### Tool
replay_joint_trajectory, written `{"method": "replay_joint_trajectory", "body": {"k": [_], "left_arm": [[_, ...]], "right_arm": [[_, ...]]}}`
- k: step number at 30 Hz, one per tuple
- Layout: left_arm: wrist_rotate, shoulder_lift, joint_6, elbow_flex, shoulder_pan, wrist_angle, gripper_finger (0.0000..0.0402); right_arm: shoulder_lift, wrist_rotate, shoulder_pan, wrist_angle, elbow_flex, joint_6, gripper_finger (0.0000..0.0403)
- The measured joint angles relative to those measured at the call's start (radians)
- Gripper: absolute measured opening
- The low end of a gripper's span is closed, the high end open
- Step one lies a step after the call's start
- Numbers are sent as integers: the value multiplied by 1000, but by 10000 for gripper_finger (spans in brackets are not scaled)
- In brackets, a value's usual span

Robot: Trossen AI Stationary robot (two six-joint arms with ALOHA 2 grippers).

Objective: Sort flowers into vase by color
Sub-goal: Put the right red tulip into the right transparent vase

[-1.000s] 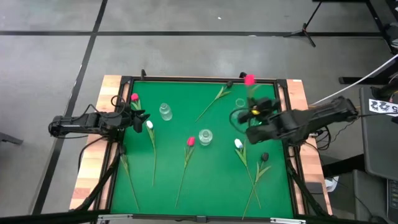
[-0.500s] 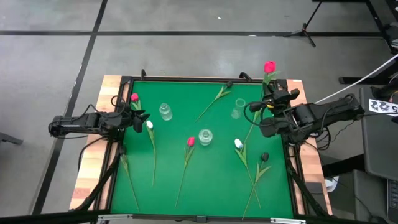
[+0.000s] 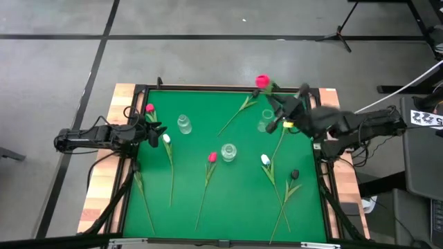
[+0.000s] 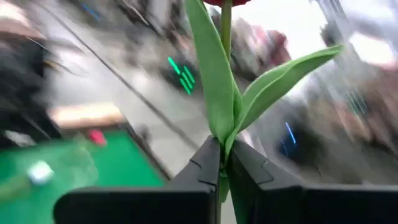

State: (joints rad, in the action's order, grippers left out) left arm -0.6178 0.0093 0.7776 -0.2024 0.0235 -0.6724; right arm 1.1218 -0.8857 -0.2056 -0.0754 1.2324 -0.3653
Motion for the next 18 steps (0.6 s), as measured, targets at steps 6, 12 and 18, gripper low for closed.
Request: {"method": "replay_joint_trajectory", "body": {"k": [6, 12, 18], "left_arm": [[0, 0, 13, 0, 0, 2, 230], [1, 0, 62, 0, 0, 2, 230], [59, 0, 106, 0, 0, 92, 230]], "right_arm": [[-38, 165, 102, 104, 0, -202, 19], [-65, 229, 150, -3, 0, -159, 19], [-81, 277, 150, -4, 0, -190, 19]]}}
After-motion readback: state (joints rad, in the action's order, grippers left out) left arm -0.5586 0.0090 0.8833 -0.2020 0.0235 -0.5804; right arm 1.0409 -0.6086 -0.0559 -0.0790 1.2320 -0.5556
